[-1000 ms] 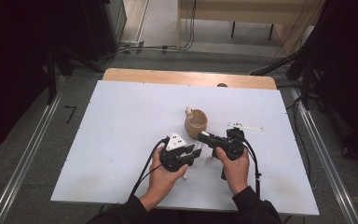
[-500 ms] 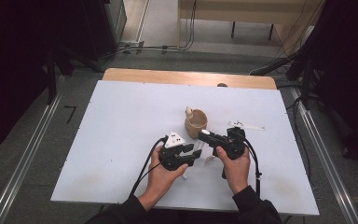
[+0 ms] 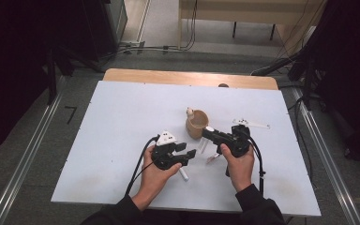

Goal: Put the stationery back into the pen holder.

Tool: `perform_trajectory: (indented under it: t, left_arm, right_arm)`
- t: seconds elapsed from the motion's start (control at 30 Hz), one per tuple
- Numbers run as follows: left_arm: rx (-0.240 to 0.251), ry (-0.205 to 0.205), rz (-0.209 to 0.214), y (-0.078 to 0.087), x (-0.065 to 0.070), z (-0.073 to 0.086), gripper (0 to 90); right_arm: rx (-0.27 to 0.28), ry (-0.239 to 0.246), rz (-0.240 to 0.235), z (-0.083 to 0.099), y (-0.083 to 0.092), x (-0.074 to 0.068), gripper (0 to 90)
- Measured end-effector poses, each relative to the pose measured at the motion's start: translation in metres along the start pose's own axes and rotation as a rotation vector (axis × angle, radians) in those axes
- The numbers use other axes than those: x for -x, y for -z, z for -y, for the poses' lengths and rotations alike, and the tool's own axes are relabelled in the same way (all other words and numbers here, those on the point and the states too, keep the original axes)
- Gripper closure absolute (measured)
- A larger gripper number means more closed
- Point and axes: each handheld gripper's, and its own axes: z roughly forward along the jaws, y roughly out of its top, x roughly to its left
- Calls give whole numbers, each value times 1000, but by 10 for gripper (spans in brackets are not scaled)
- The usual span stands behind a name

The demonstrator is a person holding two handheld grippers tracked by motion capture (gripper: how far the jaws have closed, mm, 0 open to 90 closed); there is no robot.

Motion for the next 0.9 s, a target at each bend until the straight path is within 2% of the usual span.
perform_trajectory:
  t: [0.2,0.43,0.63,0.9]
  left_arm:
    - [3,27,-15,9,-9,1,470]
    - [0,55,-44,15,-18,2,390]
    - [-2,58,-67,15,-22,3,334]
    - [6,62,-69,14,-22,2,317]
  right_arm:
    - [15,-3,-3,-9,-2,-1,650]
    - [56,-14,-8,-23,-2,0,650]
    - [59,-24,5,-32,-9,5,650]
    - [78,-26,24,-43,-17,8,650]
